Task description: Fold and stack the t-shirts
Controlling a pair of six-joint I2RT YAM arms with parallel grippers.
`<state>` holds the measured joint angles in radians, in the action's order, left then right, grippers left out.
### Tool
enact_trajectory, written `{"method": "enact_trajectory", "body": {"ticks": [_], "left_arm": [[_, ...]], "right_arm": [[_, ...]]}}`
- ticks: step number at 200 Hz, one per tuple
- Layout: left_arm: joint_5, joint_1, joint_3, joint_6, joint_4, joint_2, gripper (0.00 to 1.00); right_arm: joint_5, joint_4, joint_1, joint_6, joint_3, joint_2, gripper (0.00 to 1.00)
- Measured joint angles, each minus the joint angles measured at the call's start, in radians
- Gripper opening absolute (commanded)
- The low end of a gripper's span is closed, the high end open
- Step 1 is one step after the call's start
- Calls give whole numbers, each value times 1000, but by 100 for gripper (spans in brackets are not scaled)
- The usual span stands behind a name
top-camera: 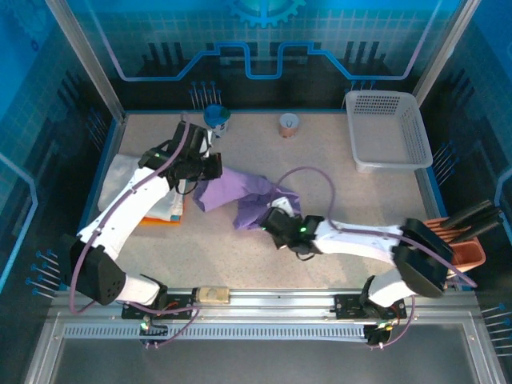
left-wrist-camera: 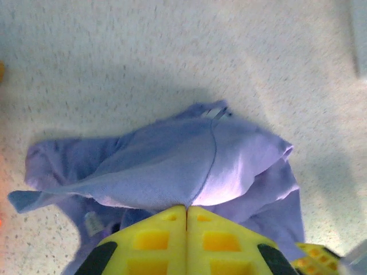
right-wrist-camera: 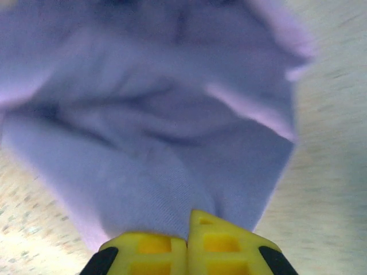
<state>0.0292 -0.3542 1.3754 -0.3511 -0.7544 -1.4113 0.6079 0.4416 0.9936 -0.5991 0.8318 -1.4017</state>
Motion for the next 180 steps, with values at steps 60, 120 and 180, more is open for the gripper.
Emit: {"method": "enact_trajectory", "body": {"ticks": [60, 120, 180], "left_arm": [[-8, 6, 275, 73, -119, 7, 8], [5, 69, 420, 101, -129, -66, 10], [29, 164, 600, 111, -82, -488, 57]], "right_arm": [[178, -11, -121, 205, -32, 494, 0], [167, -82, -381, 346, -40, 519, 4], [-22, -31, -652, 287, 45, 257, 76]]}}
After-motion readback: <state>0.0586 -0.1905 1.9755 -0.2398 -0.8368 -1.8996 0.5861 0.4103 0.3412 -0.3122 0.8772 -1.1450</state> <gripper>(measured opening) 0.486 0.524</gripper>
